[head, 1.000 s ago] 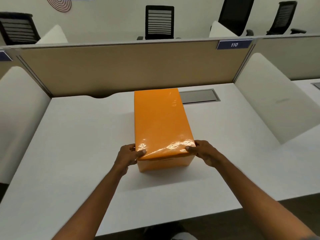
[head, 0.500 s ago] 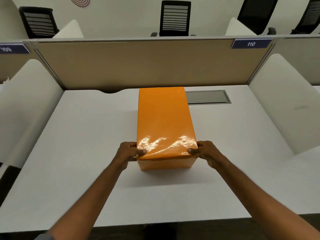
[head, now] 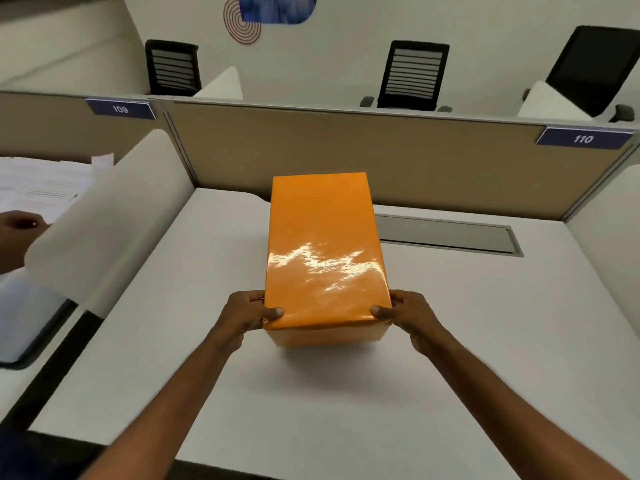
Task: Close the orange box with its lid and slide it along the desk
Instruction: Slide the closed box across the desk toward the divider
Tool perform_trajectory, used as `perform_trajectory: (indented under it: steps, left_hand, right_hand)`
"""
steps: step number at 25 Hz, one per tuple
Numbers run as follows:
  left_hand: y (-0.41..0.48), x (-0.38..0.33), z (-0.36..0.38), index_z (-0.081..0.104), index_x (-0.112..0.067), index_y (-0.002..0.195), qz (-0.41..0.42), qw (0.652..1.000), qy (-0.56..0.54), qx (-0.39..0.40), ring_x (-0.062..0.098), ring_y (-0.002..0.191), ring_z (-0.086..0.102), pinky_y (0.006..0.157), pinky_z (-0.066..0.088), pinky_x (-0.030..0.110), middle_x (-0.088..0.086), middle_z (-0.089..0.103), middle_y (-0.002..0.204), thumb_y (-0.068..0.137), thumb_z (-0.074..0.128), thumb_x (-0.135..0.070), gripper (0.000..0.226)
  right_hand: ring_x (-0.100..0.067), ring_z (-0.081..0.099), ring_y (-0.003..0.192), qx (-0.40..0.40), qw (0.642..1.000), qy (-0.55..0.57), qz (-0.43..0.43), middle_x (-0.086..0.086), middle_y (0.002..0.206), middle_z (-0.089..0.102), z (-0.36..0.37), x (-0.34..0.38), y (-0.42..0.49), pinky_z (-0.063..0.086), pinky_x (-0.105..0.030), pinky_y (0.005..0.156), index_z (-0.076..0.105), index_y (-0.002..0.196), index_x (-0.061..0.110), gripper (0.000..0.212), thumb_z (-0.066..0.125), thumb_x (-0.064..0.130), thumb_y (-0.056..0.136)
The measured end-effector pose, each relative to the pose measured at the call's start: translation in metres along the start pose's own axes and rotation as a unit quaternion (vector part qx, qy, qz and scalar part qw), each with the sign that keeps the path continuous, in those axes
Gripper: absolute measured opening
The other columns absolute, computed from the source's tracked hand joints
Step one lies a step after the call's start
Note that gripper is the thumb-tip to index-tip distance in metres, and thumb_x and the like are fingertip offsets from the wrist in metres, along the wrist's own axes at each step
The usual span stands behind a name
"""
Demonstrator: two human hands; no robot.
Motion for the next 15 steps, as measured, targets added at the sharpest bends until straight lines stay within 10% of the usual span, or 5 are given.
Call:
perform_trajectory:
  steps: [4,9,15]
  left_hand:
    - [0.028,-0.025,-0.083,0.054,-0.002,0.141,0.009,1.000,0.004,-0.016,0.031,0.106,0.063,0.070,0.056,0.031,0.017,0.063,0.135,0.078,0.084,-0.007,0.071]
    - [0.089,-0.041,-0.203,0.051,-0.002,0.144,-0.013,0.999,0.008,-0.045,0.039,0.127,0.057,0.091,0.052,0.043,0.018,0.059,0.141,0.079,0.079,0.002,0.071]
    - [0.165,-0.060,-0.318,0.068,-0.002,0.124,-0.014,0.992,0.086,-0.089,0.030,0.097,0.059,0.083,0.048,0.039,0.020,0.068,0.116,0.078,0.073,0.008,0.047]
  right_hand:
    - [-0.024,0.064,0.099,0.018,0.999,0.028,-0.007,-0.003,0.114,0.067,0.075,0.041,0.030,0.054,-0.036,0.088,0.061,0.137,0.002,0.059,0.081,0.014,0.084]
    - [-0.026,0.065,0.102,0.025,0.997,0.070,-0.012,-0.004,0.113,0.070,0.196,0.091,0.075,0.054,-0.035,0.087,0.063,0.134,0.002,0.054,0.081,0.008,0.083]
    - [-0.033,0.069,0.110,0.013,0.996,0.092,0.006,-0.014,0.119,0.073,0.315,0.131,0.125,0.057,-0.045,0.101,0.067,0.127,0.000,0.047,0.080,0.003,0.082]
Point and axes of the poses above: each hand's wrist, its own y-axis towards the middle knuckle, its own z-axis out of the palm, x = y × z, the point moved 9 cm from there along y, towards the middle knuckle
